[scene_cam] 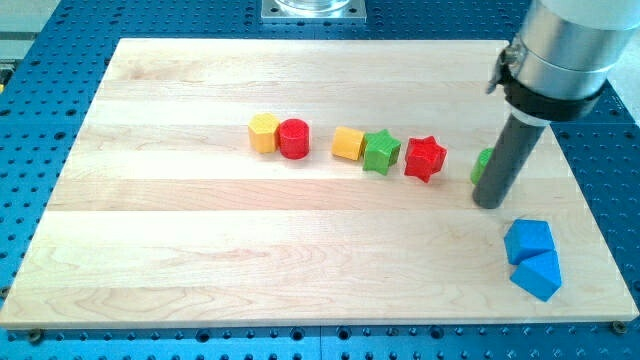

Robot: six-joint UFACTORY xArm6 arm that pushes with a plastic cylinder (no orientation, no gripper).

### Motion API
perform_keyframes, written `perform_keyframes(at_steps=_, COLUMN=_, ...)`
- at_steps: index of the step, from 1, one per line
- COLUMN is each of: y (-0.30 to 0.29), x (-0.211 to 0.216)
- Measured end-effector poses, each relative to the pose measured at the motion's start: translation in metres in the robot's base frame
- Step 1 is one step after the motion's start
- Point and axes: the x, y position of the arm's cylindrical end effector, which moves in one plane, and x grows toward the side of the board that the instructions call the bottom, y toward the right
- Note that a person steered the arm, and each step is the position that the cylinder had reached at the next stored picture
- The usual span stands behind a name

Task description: Push the green circle close to the red star

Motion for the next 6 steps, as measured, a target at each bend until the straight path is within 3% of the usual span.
perform_keyframes(at_steps=1, y=0.058, x=0.007)
perform_keyframes(at_steps=2, y=0.082, x=-0.029)
perform_keyframes(at_steps=5, y=0.025, x=-0.037)
perform_keyframes(at_steps=6, y=0.04, x=-0.041)
